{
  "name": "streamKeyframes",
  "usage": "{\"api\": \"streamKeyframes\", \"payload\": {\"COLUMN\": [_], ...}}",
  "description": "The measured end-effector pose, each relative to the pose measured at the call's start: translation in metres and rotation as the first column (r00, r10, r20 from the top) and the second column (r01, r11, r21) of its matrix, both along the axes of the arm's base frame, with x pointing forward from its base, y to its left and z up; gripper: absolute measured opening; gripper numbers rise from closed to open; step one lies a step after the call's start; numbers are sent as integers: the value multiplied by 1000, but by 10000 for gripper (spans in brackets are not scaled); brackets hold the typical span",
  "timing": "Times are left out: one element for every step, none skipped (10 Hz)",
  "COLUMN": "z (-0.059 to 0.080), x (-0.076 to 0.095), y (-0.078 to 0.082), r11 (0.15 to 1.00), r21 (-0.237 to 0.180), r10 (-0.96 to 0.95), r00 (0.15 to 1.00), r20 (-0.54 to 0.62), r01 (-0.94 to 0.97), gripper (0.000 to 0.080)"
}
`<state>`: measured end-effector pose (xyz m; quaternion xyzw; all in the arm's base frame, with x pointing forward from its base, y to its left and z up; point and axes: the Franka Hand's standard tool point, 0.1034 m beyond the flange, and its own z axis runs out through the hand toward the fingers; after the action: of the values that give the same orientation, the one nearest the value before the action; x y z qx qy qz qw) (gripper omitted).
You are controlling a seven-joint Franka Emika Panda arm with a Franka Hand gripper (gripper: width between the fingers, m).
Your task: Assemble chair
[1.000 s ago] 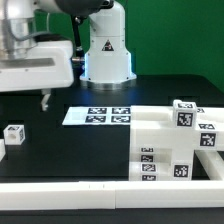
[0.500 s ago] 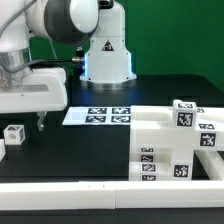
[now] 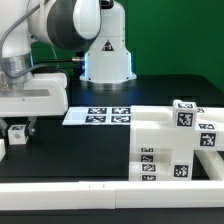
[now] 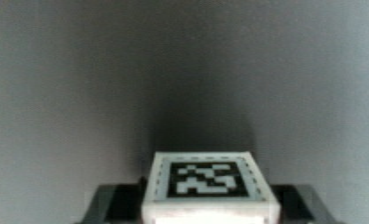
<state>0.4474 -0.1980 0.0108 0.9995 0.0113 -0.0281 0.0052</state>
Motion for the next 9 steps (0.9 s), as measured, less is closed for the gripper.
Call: {"api": "streamKeyframes", "payload": {"z": [8, 12, 15, 19, 18, 18, 18, 17, 15], "x": [7, 9, 14, 20, 17, 16, 16, 16, 15], "y": [17, 42, 70, 82, 75, 72, 71, 71, 75], "r11": [999, 997, 989, 967, 949, 935, 911, 876, 738], "r21": [-6, -2, 4, -27, -31, -36, -40, -52, -101], "r10": [40, 81, 147, 255, 315, 354, 411, 481, 673], "r00": [999, 996, 989, 964, 947, 934, 910, 875, 739], "r20": [16, 30, 34, 71, 65, 56, 47, 45, 36], "r01": [-40, -81, -147, -254, -313, -352, -410, -479, -667], "gripper": [281, 281, 281, 281, 281, 281, 281, 281, 281]}}
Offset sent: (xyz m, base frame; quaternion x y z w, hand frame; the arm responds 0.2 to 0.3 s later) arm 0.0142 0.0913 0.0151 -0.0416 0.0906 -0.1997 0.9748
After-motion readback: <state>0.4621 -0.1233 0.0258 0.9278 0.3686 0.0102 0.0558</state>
